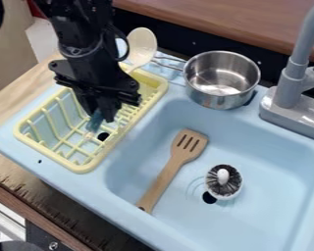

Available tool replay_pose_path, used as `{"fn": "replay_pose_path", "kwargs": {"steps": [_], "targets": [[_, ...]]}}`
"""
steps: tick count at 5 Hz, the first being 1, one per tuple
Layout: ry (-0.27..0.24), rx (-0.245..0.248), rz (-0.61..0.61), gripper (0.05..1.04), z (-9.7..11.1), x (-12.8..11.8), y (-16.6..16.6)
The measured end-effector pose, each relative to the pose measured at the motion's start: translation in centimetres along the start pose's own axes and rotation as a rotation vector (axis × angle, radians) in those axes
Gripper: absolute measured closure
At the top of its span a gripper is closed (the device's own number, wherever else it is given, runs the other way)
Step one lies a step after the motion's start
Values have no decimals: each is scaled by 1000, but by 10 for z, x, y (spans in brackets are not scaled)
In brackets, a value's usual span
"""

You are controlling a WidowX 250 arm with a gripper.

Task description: Move the spoon from the sink

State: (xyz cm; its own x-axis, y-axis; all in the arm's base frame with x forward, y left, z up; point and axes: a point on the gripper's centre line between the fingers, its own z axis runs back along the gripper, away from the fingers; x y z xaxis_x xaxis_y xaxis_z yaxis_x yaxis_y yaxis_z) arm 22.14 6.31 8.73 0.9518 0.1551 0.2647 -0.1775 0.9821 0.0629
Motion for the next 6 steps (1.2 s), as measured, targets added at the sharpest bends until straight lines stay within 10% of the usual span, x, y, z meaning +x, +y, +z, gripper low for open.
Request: {"fn": "replay_pose_path", "kwargs": {"steps": [6], "targets": [[-14, 143, -42, 853, -40, 2, 48]]}}
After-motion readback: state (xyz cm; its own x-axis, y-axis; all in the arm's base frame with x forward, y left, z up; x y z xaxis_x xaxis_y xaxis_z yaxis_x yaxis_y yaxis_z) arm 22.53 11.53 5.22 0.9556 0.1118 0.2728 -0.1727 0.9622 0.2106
